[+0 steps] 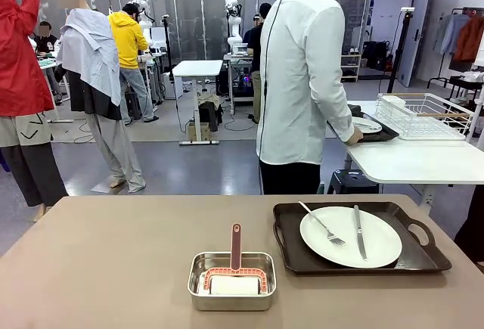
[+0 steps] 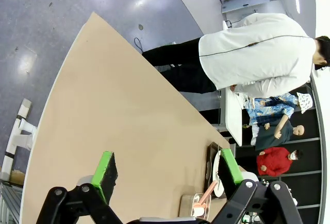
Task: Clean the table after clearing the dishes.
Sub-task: When the left (or right) Handle tray is removed, use the left hand (or right hand) to clean the left (or right) side of the table with the Lint Roller.
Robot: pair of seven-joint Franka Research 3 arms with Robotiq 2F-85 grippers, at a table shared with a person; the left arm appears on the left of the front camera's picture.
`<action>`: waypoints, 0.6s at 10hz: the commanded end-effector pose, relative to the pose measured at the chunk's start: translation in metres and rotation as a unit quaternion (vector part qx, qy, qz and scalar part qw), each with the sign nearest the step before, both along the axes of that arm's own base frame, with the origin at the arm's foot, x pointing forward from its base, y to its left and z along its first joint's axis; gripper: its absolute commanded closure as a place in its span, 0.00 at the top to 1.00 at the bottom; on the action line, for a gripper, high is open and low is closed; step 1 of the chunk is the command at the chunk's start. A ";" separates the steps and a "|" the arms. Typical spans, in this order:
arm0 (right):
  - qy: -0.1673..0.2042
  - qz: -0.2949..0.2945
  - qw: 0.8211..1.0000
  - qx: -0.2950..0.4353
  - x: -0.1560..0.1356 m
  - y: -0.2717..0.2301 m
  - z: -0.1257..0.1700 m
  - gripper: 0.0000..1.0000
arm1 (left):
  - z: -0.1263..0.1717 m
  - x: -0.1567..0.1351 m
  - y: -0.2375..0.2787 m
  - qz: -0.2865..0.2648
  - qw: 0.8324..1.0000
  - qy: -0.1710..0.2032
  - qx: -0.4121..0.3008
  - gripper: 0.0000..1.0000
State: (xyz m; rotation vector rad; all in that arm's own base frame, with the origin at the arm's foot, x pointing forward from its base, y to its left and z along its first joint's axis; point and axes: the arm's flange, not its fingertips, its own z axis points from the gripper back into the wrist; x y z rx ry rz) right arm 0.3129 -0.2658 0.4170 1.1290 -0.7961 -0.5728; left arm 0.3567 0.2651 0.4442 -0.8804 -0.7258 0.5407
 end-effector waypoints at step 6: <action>-0.002 0.003 1.000 -0.001 -0.002 0.000 0.000 1.00 | -0.001 -0.001 0.003 -0.004 1.000 -0.006 -0.003 1.00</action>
